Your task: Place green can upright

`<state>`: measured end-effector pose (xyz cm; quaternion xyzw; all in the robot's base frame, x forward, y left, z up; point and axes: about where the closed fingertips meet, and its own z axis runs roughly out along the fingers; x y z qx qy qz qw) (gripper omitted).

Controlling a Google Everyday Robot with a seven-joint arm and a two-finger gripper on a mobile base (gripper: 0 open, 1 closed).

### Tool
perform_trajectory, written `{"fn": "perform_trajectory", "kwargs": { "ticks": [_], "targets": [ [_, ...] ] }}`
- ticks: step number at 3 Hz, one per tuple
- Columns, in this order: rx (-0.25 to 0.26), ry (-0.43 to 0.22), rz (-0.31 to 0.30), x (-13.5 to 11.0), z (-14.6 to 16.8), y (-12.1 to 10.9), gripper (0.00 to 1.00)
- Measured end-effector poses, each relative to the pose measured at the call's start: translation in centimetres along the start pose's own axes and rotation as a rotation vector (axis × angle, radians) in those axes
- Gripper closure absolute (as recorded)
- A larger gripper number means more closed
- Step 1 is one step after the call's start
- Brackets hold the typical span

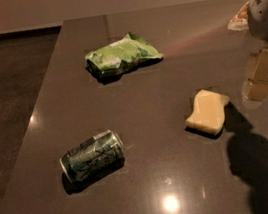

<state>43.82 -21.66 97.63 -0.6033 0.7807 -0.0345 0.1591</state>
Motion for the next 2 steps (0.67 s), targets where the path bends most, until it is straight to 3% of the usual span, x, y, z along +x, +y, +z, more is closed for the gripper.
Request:
{"fn": "perform_trajectory", "kwargs": {
  "ticks": [1, 2],
  "targets": [
    [0.0, 0.0, 0.0, 0.0, 0.0, 0.0, 0.0],
    [0.012, 0.008, -0.057, -2.0, 0.0, 0.3, 0.0]
  ]
}}
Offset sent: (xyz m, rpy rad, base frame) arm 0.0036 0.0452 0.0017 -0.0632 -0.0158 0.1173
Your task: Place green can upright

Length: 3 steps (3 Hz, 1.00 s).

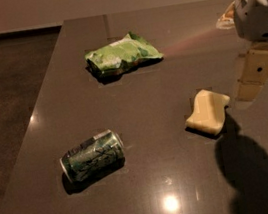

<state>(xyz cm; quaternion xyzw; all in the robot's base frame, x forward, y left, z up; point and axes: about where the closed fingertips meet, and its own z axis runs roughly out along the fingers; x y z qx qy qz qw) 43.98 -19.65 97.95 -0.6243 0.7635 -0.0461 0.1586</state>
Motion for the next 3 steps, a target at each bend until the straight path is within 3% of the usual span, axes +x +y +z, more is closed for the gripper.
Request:
{"fn": "perform_trajectory", "kwargs": {
  "ticks": [2, 3],
  "targets": [
    [-0.001, 0.012, -0.213, -8.1, 1.4, 1.8, 0.0],
    [-0.043, 0.02, -0.305, -11.9, 3.4, 2.7, 0.0]
  ]
}}
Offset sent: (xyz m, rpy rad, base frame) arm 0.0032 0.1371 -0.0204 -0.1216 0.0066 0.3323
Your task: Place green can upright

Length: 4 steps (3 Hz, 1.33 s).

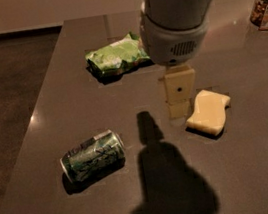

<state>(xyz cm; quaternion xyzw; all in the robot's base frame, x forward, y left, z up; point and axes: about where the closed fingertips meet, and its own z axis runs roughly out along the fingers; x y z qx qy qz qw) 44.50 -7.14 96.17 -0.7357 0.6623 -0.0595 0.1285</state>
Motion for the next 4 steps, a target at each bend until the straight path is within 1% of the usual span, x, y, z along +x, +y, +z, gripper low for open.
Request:
{"fn": "perform_trajectory", "kwargs": {
  "ticks": [1, 2, 3, 4],
  "targets": [
    [-0.059, 0.001, -0.089, -4.2, 2.9, 0.3, 0.0],
    [-0.116, -0.009, -0.139, -6.8, 4.8, 1.8, 0.0],
    [-0.143, -0.016, -0.157, -8.7, 5.6, 4.0, 0.0],
    [-0.148, -0.036, -0.164, -11.1, 5.9, 5.2, 0.0]
  ]
}}
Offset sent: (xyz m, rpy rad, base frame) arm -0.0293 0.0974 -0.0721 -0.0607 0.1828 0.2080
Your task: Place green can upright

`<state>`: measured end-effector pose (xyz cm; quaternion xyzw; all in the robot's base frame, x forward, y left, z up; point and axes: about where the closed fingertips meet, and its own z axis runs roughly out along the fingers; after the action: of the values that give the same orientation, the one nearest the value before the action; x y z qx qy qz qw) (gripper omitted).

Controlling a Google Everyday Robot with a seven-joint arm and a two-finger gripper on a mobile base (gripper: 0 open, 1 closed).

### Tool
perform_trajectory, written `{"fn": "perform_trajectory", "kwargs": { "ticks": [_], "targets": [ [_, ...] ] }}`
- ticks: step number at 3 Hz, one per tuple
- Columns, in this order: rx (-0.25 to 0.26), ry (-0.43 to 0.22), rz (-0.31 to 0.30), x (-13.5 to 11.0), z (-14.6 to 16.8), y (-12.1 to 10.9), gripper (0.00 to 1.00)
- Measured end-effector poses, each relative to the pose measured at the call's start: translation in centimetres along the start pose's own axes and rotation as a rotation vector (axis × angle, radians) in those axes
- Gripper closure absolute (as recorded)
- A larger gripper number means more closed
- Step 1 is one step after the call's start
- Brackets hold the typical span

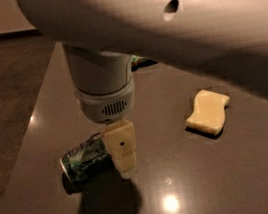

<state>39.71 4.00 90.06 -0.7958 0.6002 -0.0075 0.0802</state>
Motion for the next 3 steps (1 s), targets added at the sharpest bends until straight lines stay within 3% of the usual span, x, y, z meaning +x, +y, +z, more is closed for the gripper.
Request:
{"fn": "perform_trajectory", "kwargs": {
  "ticks": [3],
  "targets": [
    [0.002, -0.044, 0.012, -5.5, 2.3, -0.1, 0.0]
  ]
}}
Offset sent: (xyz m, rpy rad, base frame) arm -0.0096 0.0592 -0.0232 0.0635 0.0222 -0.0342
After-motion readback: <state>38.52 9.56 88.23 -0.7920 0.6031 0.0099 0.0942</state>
